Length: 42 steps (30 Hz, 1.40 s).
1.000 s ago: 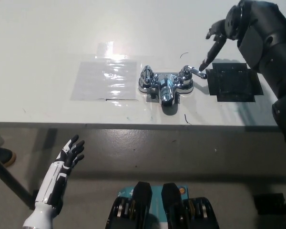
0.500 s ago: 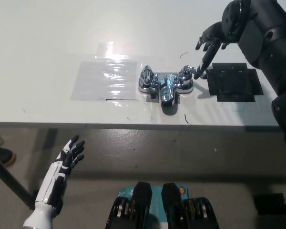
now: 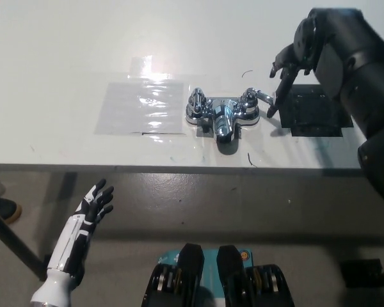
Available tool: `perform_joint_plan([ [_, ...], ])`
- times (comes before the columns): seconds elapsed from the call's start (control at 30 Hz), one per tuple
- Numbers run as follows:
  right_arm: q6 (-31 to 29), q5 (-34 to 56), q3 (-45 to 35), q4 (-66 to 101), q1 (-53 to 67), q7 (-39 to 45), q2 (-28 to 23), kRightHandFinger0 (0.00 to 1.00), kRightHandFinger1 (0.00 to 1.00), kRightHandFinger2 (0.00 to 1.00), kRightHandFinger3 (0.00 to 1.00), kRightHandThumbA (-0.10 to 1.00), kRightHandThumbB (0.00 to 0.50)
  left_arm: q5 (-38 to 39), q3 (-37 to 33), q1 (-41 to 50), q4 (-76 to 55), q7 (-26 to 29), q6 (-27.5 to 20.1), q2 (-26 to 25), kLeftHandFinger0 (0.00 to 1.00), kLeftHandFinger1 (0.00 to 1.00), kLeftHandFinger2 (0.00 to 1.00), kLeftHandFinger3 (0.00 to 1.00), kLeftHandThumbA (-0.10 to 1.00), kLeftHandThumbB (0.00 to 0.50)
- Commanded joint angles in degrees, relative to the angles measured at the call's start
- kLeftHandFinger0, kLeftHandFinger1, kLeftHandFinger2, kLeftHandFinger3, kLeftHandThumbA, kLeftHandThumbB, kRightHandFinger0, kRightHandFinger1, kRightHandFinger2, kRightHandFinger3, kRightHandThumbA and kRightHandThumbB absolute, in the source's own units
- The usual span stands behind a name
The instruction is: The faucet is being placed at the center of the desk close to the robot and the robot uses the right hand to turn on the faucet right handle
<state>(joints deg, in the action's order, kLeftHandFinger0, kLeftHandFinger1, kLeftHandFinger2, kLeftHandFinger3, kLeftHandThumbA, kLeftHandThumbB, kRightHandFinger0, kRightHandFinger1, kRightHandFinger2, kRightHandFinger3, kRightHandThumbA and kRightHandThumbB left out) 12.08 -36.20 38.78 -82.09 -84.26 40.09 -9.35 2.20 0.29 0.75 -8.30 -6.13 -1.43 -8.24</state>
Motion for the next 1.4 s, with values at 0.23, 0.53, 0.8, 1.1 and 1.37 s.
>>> perform_joint_plan([
  [0.23, 5.40, -0.15, -2.31, 2.21, 0.92, -22.28, 1.15, 1.00, 1.00, 1.00, 1.00, 0.96, 0.435, 0.01, -0.26, -0.71, -1.82, -0.82, -0.44, -0.74, 1.00, 1.00, 1.00, 1.00, 0.95, 0.211],
  [0.53, 4.70, -0.49, -3.15, 1.65, 0.28, -23.53, 1.52, 1.00, 1.00, 1.00, 1.00, 1.00, 0.396, -0.70, -0.55, -0.98, -1.93, -0.72, -0.49, -0.78, 1.00, 1.00, 1.00, 1.00, 0.96, 0.212],
  [0.8, 6.25, -0.42, -3.81, 1.48, 0.18, -27.43, 1.23, 1.00, 1.00, 1.00, 1.00, 1.00, 0.411, -1.25, -0.57, -0.93, -2.06, -0.58, -0.62, -0.88, 1.00, 1.00, 1.00, 1.00, 0.97, 0.223],
  [1.1, 8.83, -0.33, -4.49, 1.07, -1.17, -30.10, 1.04, 1.00, 1.00, 1.00, 1.00, 0.96, 0.413, -1.51, -0.86, -0.79, -2.18, -0.65, -0.31, -0.74, 1.00, 1.00, 1.00, 1.00, 0.96, 0.220],
  [1.37, 3.45, 3.12, -6.90, 3.75, -3.04, -14.75, -1.64, 1.00, 1.00, 1.00, 1.00, 1.00, 0.437, -1.57, -0.87, -0.73, -2.48, -0.82, -0.49, -1.10, 1.00, 1.00, 1.00, 1.00, 0.96, 0.222],
])
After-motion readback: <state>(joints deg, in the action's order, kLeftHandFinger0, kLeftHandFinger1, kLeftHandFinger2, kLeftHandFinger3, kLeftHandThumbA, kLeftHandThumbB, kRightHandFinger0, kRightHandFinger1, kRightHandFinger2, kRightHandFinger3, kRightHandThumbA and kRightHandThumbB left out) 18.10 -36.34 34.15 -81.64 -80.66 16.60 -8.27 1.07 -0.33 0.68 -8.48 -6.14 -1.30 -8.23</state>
